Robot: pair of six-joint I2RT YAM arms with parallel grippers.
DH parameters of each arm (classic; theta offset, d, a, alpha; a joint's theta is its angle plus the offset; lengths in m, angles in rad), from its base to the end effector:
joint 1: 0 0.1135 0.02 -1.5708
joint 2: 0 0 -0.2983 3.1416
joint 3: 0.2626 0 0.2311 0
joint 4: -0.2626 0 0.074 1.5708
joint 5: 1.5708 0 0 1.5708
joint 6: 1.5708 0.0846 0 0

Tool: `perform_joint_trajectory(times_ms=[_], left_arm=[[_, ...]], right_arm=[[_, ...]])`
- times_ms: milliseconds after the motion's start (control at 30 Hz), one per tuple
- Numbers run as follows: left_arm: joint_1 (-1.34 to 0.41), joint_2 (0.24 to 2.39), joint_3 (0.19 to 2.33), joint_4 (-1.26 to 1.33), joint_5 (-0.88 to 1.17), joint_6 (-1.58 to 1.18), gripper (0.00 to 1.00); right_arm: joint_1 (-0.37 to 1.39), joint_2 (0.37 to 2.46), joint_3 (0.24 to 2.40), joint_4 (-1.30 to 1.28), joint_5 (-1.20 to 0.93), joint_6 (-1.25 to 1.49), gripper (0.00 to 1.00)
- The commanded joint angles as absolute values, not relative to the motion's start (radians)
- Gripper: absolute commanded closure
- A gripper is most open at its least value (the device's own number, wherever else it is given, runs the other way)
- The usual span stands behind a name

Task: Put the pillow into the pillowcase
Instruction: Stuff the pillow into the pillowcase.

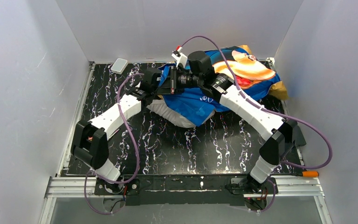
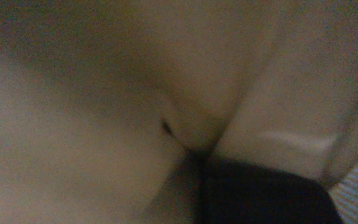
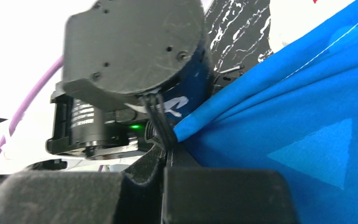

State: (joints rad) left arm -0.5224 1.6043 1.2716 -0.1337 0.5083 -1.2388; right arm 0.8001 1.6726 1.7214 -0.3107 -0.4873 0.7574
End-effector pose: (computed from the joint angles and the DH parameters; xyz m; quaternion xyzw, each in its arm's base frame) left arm 0.3197 -0.2316 0.3289 -0.1654 0.8180 -0.5278 0.1582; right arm 0.2600 0.3246 0.4425 -0.1632 0.7666 0.5512 0.2861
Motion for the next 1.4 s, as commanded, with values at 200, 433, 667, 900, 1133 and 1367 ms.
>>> perform_joint_trajectory(times_ms=[200, 433, 667, 900, 1133, 1367], left_arm=[[-0.583, 1.266, 0.95, 0.163, 0.243, -1.413, 1.0], [-0.577, 1.169, 0.86, 0.163, 0.196, -1.448, 1.0], [-0.578, 1.224, 0.932, 0.163, 0.252, -1.43, 1.0], [-0.578, 1.186, 0.907, 0.163, 0.245, -1.44, 1.0], [-0.578, 1.154, 0.873, 0.163, 0.233, -1.454, 1.0], [-0.58, 1.14, 0.868, 0.161, 0.229, -1.45, 1.0]], right_arm=[[0.857, 1.566, 1.818, -0.627, -0.496, 0.556, 0.91], [0.844, 1.49, 1.891, -1.018, -0.091, 0.356, 0.22], [0.844, 1.335, 1.715, -1.213, 0.156, 0.365, 0.02], [0.844, 1.327, 1.528, -1.106, 0.181, 0.294, 0.02], [0.844, 1.419, 1.514, -0.922, 0.213, 0.21, 0.02], [0.844, 1.504, 1.632, -0.964, 0.179, 0.198, 0.99]])
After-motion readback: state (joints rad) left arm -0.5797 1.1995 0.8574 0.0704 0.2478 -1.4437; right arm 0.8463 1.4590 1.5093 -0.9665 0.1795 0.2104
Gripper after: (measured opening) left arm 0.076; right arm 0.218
